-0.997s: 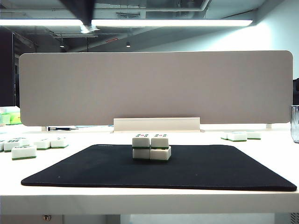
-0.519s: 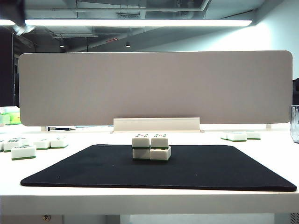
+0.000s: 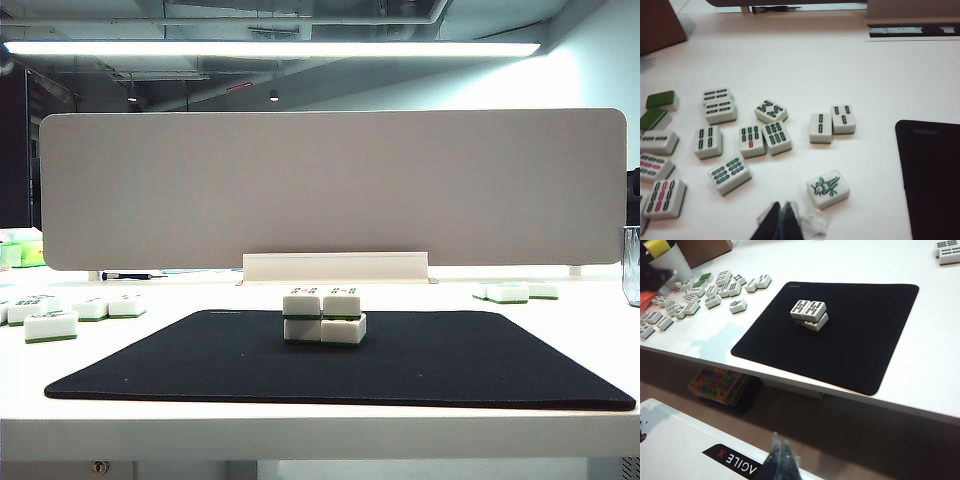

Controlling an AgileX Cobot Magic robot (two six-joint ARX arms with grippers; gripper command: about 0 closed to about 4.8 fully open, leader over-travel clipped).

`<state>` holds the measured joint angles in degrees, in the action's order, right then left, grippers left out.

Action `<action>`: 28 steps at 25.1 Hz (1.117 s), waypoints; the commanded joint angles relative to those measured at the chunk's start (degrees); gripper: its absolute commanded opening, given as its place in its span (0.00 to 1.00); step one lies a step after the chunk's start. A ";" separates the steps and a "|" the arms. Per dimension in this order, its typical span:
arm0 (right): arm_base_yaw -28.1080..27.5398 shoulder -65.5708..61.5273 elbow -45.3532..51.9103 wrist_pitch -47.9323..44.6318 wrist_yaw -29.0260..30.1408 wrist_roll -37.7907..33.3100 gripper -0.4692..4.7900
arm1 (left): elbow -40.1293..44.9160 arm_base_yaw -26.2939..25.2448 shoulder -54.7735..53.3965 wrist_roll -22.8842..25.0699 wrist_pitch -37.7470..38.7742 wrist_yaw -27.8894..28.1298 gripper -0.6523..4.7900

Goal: Arrange four mahjong tiles into a neat stack, creating two layers of paired tiles.

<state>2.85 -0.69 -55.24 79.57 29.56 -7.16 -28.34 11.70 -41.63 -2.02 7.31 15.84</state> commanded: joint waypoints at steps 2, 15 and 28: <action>0.02 0.68 -0.17 -0.50 -0.04 0.13 0.09 | 9.07 -1.92 7.91 -0.15 -6.10 0.00 0.11; 0.02 0.68 -0.17 -0.50 -0.04 0.13 0.09 | 28.02 -10.32 26.49 -0.96 -13.84 -4.33 0.11; 0.02 0.68 -0.17 -0.50 -0.04 0.13 0.09 | 28.00 -10.67 41.53 2.75 3.37 -10.93 0.11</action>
<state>2.85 -0.69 -55.24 79.57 29.56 -7.16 -0.34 1.15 -0.08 -0.21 9.65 6.70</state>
